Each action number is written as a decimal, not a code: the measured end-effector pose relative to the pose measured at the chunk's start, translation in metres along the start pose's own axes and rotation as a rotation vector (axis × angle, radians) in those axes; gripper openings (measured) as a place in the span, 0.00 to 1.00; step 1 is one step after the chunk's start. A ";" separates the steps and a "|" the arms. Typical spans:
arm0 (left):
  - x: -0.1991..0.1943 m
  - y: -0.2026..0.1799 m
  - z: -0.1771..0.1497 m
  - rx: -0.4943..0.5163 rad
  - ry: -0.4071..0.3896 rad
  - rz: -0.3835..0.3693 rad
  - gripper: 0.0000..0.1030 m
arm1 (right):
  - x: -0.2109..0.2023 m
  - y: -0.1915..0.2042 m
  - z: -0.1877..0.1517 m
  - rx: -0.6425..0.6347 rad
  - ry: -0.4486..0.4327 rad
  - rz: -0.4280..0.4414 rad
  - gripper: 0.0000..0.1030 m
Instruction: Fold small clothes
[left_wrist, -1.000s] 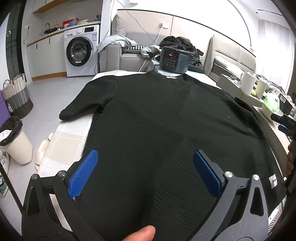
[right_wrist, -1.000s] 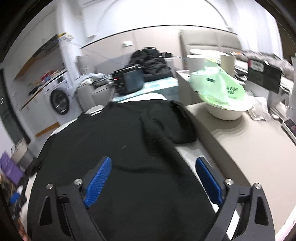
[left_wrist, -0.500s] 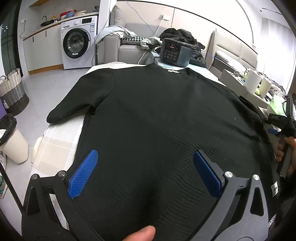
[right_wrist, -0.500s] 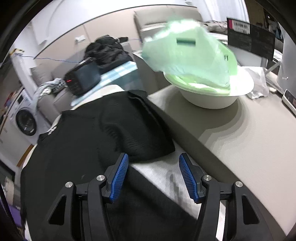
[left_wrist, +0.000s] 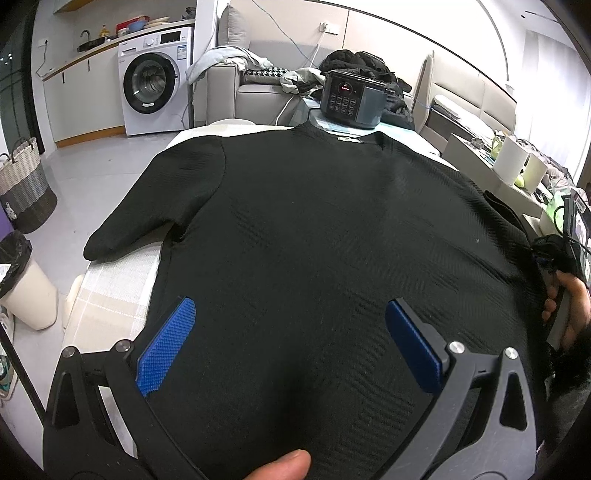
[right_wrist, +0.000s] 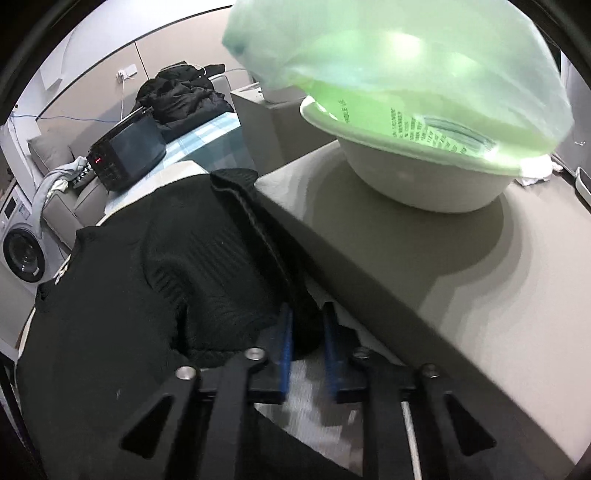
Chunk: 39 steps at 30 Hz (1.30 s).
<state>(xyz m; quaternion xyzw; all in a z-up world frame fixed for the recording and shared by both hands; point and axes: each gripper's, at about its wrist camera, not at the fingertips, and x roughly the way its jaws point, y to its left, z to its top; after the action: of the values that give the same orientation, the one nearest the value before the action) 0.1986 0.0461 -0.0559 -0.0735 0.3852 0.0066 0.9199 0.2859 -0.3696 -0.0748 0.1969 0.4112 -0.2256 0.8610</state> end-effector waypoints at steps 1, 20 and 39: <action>-0.001 0.000 -0.001 -0.001 -0.002 0.001 0.99 | -0.004 0.002 0.002 -0.025 -0.015 -0.010 0.10; -0.003 0.012 -0.010 -0.053 -0.011 -0.002 0.99 | -0.120 0.157 0.018 -0.687 -0.153 0.479 0.11; 0.093 -0.088 0.085 0.000 0.072 -0.291 0.89 | -0.039 0.122 -0.063 -0.758 0.056 0.262 0.58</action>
<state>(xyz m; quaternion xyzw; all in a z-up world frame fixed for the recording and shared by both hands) 0.3298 -0.0333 -0.0516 -0.1286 0.4035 -0.1295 0.8966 0.2916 -0.2275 -0.0617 -0.0778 0.4602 0.0592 0.8824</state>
